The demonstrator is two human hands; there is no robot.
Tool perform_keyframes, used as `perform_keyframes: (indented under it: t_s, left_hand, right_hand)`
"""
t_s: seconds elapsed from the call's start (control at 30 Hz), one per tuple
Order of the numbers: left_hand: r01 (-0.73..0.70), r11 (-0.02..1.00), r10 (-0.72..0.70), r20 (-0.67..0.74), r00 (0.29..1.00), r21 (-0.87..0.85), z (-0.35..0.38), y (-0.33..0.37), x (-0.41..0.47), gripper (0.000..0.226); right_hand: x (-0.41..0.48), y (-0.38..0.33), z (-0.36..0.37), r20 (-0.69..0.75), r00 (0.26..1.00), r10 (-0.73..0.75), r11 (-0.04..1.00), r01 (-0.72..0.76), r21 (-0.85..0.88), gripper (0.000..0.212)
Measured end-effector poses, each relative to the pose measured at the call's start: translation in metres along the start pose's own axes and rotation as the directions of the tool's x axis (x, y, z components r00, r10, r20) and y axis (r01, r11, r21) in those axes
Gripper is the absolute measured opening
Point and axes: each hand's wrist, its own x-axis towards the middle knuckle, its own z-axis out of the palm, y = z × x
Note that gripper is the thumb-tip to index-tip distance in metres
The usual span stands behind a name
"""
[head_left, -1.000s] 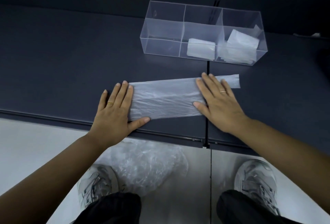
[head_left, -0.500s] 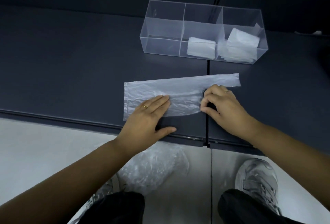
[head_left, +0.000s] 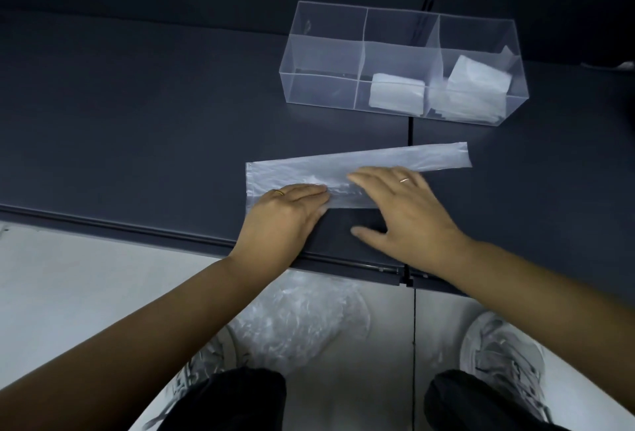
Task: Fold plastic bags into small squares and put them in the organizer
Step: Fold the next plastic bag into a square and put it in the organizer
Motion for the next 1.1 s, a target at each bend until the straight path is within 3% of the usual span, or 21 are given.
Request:
perform_keyframes:
  t_s: [0.07, 0.13, 0.23, 0.33, 0.47, 0.53, 0.6, 0.67, 0.7, 0.77, 0.8, 0.87, 0.93, 0.97, 1.03, 1.07, 1.1]
  left_hand:
    - [0.102, 0.991, -0.100, 0.032, 0.995, -0.087, -0.006, -0.002, 0.002, 0.021]
    - [0.229, 0.957, -0.219, 0.073, 0.973, -0.177, -0.014, -0.012, 0.004, 0.019]
    - [0.484, 0.786, -0.467, 0.142, 0.873, -0.386, -0.028, -0.038, 0.004, 0.011]
    - [0.649, 0.557, -0.648, 0.217, 0.730, -0.519, -0.036, -0.063, 0.005, 0.007]
    - [0.722, 0.422, -0.761, 0.219, 0.611, -0.548, -0.037, -0.079, 0.009, 0.012]
    - [0.730, 0.463, -0.777, 0.165, 0.607, -0.503, -0.035, -0.079, 0.009, 0.016]
    - [0.693, 0.635, -0.751, -0.061, 0.658, -0.342, -0.033, -0.071, 0.006, 0.014]
    - [0.525, 0.844, -0.529, -0.332, 0.781, -0.109, -0.032, -0.052, 0.002, 0.010]
    - [0.404, 0.914, -0.385, -0.366, 0.847, -0.026, -0.027, -0.041, 0.001, 0.017]
    - [0.199, 0.978, -0.182, -0.204, 0.962, 0.063, -0.012, -0.025, 0.000, 0.034]
    - [0.173, 0.980, -0.168, -0.051, 0.984, 0.097, -0.005, -0.019, -0.001, 0.046]
    - [0.200, 0.957, -0.240, 0.188, 0.953, 0.210, 0.007, -0.015, -0.006, 0.072]
    - [0.185, 0.930, -0.271, 0.252, 0.929, 0.318, 0.017, -0.021, -0.013, 0.081]
    - [0.171, 0.923, -0.267, 0.254, 0.930, 0.346, 0.019, -0.023, -0.016, 0.081]
    - [0.162, 0.920, -0.261, 0.249, 0.933, 0.356, 0.020, -0.024, -0.016, 0.080]
    - [0.167, 0.921, -0.264, 0.251, 0.931, 0.352, 0.019, -0.023, -0.015, 0.079]
    - [0.166, 0.923, -0.262, 0.251, 0.932, 0.348, 0.019, -0.023, -0.015, 0.079]
  right_hand:
    - [0.003, 0.003, 0.007, -0.137, 0.990, 0.043, 0.996, -0.032, 0.081, 0.032]
    - [0.007, 0.013, 0.003, -0.226, 0.963, 0.146, 0.959, -0.082, 0.270, 0.009]
    - [0.015, 0.031, -0.008, -0.064, 0.916, 0.395, 0.759, -0.286, 0.585, 0.007]
    - [0.023, 0.040, -0.011, 0.037, 0.862, 0.506, 0.605, -0.386, 0.696, 0.015]
    - [0.032, 0.040, -0.007, 0.028, 0.811, 0.584, 0.569, -0.434, 0.698, 0.012]
    - [0.035, 0.041, -0.007, 0.022, 0.805, 0.593, 0.593, -0.454, 0.665, 0.013]
    - [0.038, 0.043, -0.007, 0.022, 0.801, 0.598, 0.607, -0.471, 0.641, 0.013]
    - [0.040, 0.043, -0.007, 0.017, 0.801, 0.598, 0.624, -0.478, 0.619, 0.010]
    - [0.041, 0.043, -0.007, 0.010, 0.803, 0.596, 0.632, -0.477, 0.611, 0.010]
    - [0.042, 0.043, -0.007, -0.002, 0.805, 0.593, 0.650, -0.477, 0.592, 0.011]
    - [0.043, 0.042, -0.007, 0.001, 0.806, 0.592, 0.654, -0.482, 0.583, 0.010]
    - [0.043, 0.040, -0.007, 0.010, 0.800, 0.601, 0.653, -0.498, 0.571, 0.012]
    - [0.040, 0.033, -0.006, -0.064, 0.782, 0.620, 0.674, -0.488, 0.554, 0.029]
    - [0.037, 0.026, -0.006, -0.183, 0.787, 0.589, 0.741, -0.435, 0.511, 0.039]
    - [0.033, 0.008, -0.002, -0.395, 0.843, 0.364, 0.918, -0.255, 0.303, 0.051]
    - [0.032, -0.003, 0.003, -0.387, 0.895, 0.220, 0.967, -0.149, 0.206, 0.054]
    - [0.032, -0.012, 0.009, -0.289, 0.953, 0.091, 0.987, -0.047, 0.155, 0.055]
